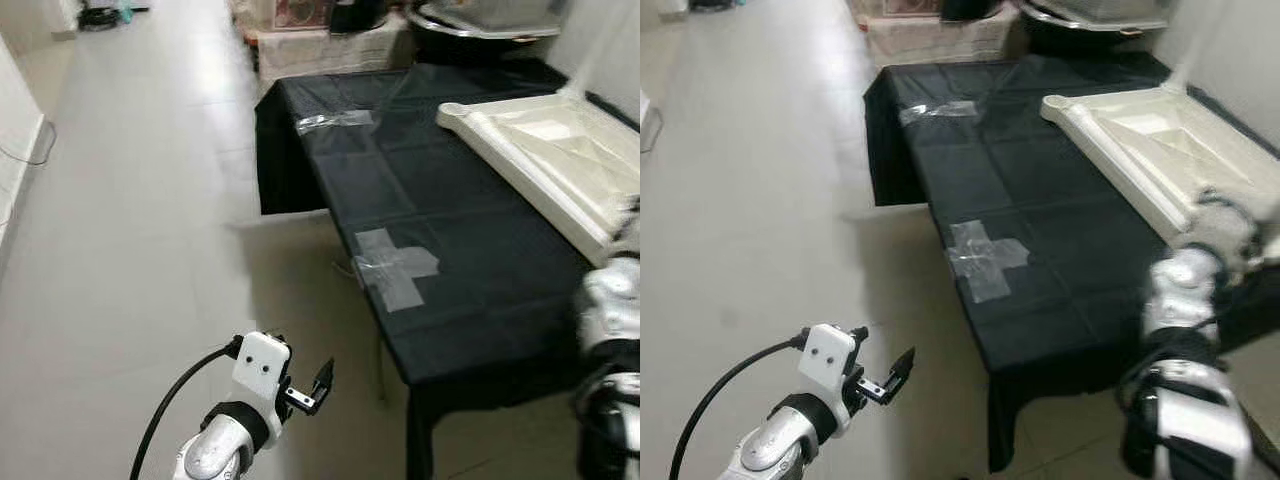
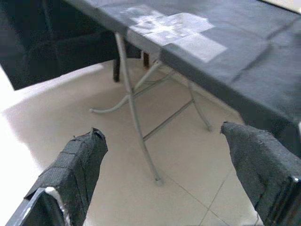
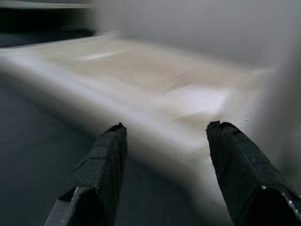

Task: Building children table

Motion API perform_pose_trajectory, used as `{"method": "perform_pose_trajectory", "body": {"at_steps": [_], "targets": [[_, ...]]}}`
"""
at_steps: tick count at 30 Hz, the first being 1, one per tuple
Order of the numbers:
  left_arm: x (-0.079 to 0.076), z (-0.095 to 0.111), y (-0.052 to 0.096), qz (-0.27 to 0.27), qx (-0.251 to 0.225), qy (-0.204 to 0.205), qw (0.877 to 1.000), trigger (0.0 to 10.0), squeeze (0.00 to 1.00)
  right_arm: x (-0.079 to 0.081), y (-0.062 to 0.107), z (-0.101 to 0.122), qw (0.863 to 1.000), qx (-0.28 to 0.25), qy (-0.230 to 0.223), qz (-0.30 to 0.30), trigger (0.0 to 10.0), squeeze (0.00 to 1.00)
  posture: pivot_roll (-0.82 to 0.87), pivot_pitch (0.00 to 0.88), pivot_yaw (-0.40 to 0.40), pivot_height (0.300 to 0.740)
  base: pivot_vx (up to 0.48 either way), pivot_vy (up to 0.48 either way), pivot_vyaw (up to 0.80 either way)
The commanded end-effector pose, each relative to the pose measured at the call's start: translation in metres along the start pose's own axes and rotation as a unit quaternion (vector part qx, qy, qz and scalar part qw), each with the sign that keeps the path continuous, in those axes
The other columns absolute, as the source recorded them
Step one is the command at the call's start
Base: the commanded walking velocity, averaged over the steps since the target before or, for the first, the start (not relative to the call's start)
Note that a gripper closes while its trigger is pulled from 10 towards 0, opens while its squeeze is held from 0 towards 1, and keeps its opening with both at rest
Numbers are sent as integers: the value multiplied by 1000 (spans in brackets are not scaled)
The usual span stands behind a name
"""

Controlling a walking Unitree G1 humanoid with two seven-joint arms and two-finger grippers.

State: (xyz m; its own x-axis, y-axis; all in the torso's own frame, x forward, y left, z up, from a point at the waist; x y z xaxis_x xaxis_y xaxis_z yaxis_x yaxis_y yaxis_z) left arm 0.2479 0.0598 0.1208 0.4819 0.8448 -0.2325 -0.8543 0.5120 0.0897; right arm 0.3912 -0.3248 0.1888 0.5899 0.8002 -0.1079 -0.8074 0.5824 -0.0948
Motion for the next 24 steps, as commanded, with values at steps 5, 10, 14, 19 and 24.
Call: {"method": "perform_pose_trajectory", "body": {"at_steps": [5,10,14,19,24], "targets": [[4,-6,-2,9,9,-21,1000,10000,0,114,82,9,957,-69,-63,273,10000,0,100,118,-54,740,0,0,0],[9,-8,-4,21,10,-16,1000,10000,0,129,123,3,935,-95,-36,339,10000,0,96,111,-56,740,0,-161,0],[12,-11,-5,25,17,-11,999,10000,0,131,133,4,926,-112,-23,359,10000,0,94,109,-60,740,0,-458,0],[12,-13,-7,24,24,-10,999,10000,0,134,147,2,913,-121,-9,390,10000,0,92,108,-61,740,0,-454,0],[12,-14,-8,23,22,-3,1000,10000,0,136,160,-2,901,-119,1,416,10000,0,100,110,-65,740,0,-436,85]]}}
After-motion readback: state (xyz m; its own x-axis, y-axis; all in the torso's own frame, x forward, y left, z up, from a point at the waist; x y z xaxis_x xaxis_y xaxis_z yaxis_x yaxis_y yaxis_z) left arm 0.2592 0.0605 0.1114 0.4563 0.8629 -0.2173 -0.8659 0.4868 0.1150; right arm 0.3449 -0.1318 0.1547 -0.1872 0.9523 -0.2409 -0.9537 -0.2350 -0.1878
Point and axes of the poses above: a point about 5 cm out from each wrist's last joint towards the gripper, its own y axis pointing back from the gripper into the wrist, its own z axis along the axis of the wrist's last joint, x = y × z, the point moved 4 cm from there along -y, pointing out of the wrist towards the gripper, and after that the axes turned 10 degrees about y, right-handed, at the moved point
